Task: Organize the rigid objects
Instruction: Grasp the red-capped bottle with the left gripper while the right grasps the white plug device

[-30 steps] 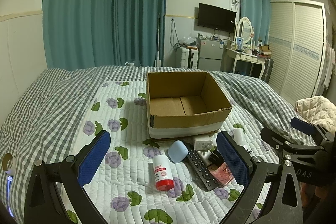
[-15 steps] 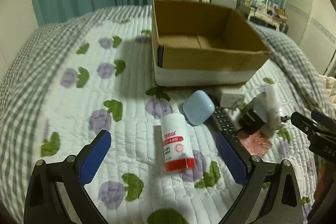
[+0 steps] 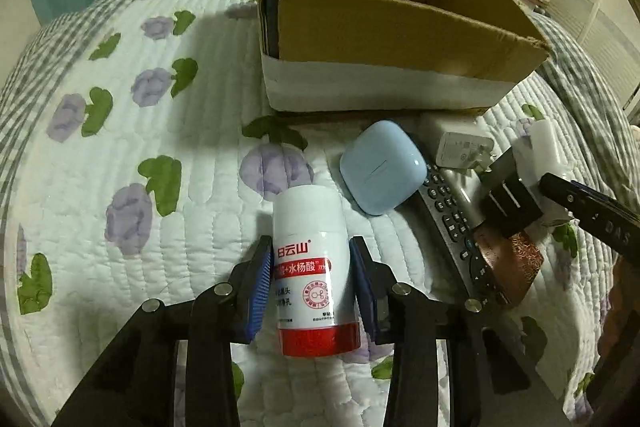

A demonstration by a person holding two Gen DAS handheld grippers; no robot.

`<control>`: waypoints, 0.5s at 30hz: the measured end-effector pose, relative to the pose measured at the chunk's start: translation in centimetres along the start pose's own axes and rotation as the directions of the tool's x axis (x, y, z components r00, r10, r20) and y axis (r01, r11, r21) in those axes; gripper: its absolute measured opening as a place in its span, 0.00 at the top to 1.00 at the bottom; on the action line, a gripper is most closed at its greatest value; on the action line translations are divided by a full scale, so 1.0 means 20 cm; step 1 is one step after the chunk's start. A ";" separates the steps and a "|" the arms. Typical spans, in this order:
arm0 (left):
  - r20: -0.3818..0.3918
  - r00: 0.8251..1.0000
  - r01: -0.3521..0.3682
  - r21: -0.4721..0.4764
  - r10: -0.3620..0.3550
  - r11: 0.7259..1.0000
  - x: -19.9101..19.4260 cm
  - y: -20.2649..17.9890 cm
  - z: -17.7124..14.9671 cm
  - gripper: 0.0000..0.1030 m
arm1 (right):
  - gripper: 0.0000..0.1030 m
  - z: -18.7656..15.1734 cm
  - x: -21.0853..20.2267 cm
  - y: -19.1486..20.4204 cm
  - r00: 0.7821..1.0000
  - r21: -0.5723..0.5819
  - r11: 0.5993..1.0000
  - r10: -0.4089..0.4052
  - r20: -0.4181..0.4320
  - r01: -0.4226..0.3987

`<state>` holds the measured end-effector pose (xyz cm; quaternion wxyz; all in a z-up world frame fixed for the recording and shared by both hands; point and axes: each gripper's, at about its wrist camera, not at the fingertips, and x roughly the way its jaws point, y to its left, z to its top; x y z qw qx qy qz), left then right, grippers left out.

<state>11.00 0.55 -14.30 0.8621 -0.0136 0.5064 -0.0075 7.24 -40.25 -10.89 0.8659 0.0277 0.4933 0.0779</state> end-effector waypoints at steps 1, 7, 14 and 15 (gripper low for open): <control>0.001 1.000 0.002 -0.001 -0.002 1.000 -0.01 0.00 0.00 0.63 | 0.37 0.00 0.01 -0.01 1.000 0.012 1.000 0.006 -0.002 -0.006; 0.030 1.000 0.010 -0.016 -0.009 1.000 -0.12 0.01 0.01 0.63 | 0.41 0.04 0.04 -0.05 0.999 0.041 0.999 0.022 -0.030 -0.020; 0.058 0.998 0.017 0.003 -0.017 1.000 -0.21 -0.03 0.04 0.63 | 0.49 0.08 0.11 -0.08 0.995 0.059 0.997 0.059 -0.079 -0.055; 0.059 0.998 0.018 0.003 -0.018 1.000 -0.22 -0.03 0.04 0.63 | 0.57 0.09 0.12 -0.08 0.994 0.056 0.997 0.063 -0.092 -0.058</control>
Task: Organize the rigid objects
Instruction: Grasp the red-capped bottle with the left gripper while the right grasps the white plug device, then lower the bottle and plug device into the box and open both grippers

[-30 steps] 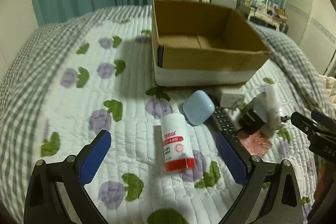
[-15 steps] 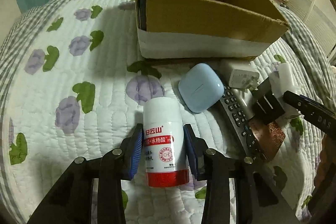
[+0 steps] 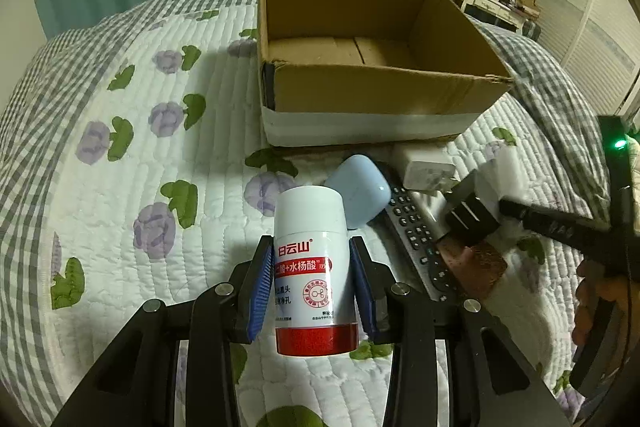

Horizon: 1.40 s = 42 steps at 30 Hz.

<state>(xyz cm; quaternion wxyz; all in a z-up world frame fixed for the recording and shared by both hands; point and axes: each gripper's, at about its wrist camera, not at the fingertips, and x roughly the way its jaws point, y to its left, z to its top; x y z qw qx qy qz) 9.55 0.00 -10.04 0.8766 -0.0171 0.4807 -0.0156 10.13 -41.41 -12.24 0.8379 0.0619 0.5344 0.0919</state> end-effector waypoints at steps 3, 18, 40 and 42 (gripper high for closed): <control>0.004 1.000 -0.003 0.004 0.003 1.000 -0.02 -0.01 0.00 0.63 | 0.57 -0.03 0.03 0.04 0.999 -0.053 0.998 -0.015 -0.047 0.012; 0.137 0.990 0.028 0.024 -0.031 0.999 -0.31 -0.05 0.27 0.63 | 0.57 0.21 -0.38 0.13 0.993 -0.096 0.995 0.017 0.116 -0.006; 0.114 0.992 -0.063 0.019 0.060 0.998 0.27 -0.06 0.73 0.63 | 0.58 0.71 -0.21 0.46 0.985 -0.262 0.959 0.140 0.097 -0.111; 0.101 0.993 -0.056 0.017 0.054 0.998 0.29 -0.05 0.73 0.62 | 0.58 0.69 -0.17 0.45 0.985 -0.269 0.956 0.146 0.090 -0.118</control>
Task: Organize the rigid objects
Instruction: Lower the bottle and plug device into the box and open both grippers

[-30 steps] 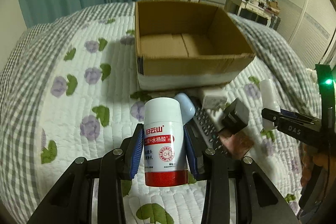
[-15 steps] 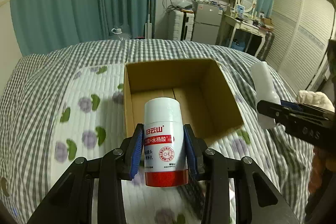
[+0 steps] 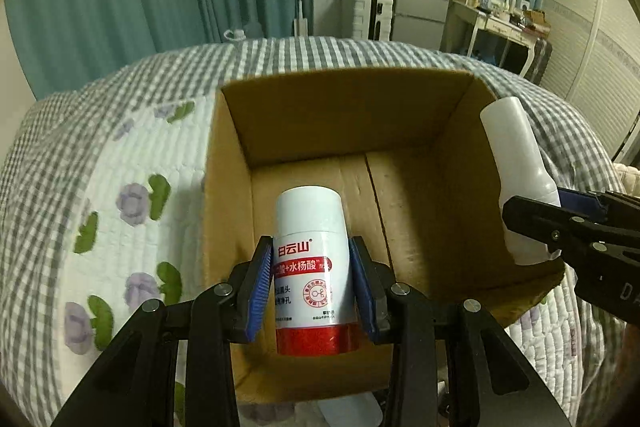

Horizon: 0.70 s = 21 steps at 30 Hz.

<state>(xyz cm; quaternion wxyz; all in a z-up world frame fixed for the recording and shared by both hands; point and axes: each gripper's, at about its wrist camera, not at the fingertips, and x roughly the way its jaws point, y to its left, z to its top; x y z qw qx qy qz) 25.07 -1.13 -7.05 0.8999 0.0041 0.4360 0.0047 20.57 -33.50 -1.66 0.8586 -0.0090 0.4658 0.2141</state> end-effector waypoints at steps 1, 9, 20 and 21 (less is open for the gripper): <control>0.000 1.000 0.001 -0.002 -0.001 1.000 0.00 0.00 0.00 0.61 | 0.58 0.00 0.01 0.00 1.000 -0.001 1.000 0.002 -0.001 -0.002; 0.062 0.998 -0.011 -0.022 0.012 1.000 -0.10 0.07 0.06 0.55 | 0.58 0.02 0.04 0.02 1.000 -0.024 1.000 -0.002 -0.001 0.002; 0.122 0.992 0.005 -0.045 0.001 0.999 -0.39 0.15 0.01 0.50 | 0.49 0.02 0.00 0.11 0.999 -0.027 0.999 -0.038 -0.009 0.038; 0.128 0.992 0.003 -0.047 0.004 0.999 -0.42 0.15 0.00 0.47 | 0.48 0.02 -0.03 0.11 0.999 -0.021 0.999 -0.046 -0.003 0.046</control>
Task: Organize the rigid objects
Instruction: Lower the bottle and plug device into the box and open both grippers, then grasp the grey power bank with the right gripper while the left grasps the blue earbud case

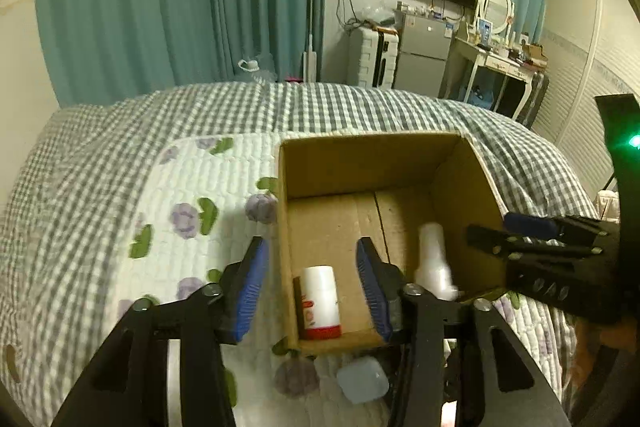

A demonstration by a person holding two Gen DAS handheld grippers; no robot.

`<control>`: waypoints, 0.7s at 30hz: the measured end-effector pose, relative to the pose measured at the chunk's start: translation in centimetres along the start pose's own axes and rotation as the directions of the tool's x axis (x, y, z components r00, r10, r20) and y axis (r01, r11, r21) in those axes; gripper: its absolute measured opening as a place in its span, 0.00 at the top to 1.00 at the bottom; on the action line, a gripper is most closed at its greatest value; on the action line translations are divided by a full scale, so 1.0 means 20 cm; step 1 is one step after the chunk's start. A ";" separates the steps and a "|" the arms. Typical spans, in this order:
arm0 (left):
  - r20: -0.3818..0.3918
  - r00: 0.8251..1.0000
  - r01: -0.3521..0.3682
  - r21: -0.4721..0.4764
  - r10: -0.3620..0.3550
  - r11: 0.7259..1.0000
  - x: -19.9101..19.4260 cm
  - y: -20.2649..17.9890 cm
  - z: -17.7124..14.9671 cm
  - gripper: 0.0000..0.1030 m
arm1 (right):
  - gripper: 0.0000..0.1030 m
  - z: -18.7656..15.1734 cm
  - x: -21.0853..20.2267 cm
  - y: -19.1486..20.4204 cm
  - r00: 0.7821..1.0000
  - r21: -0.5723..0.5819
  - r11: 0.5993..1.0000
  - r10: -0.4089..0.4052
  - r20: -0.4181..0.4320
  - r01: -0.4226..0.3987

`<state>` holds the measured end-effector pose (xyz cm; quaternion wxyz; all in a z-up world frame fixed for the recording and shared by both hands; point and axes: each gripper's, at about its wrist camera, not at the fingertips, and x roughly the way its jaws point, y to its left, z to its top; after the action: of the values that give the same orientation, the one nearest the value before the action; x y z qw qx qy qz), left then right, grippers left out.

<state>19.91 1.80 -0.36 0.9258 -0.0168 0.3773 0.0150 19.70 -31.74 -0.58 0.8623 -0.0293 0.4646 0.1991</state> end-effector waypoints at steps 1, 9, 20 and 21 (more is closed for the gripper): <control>0.010 1.000 -0.007 -0.003 0.007 1.000 -0.06 0.01 -0.01 0.40 | 0.48 0.00 -0.05 0.00 1.000 0.006 1.000 -0.009 0.008 0.009; 0.038 0.999 -0.003 -0.016 0.003 1.000 -0.37 0.04 -0.12 0.10 | 0.37 -0.12 -0.43 0.00 0.995 0.014 0.996 -0.084 0.057 0.084; 0.014 1.000 0.021 -0.022 -0.021 1.000 -0.41 0.06 -0.41 0.03 | 0.18 -0.49 -0.58 0.07 0.991 0.025 0.992 -0.126 0.054 0.125; 0.001 1.000 0.022 -0.026 -0.022 0.999 -0.37 0.06 -0.45 0.03 | 0.18 -0.51 -0.55 0.07 0.991 0.027 0.992 -0.125 0.044 0.123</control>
<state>8.28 2.48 -1.60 0.9257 -0.0329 0.3767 0.0096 5.70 -36.30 2.69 0.8836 -0.0432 0.4446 0.1402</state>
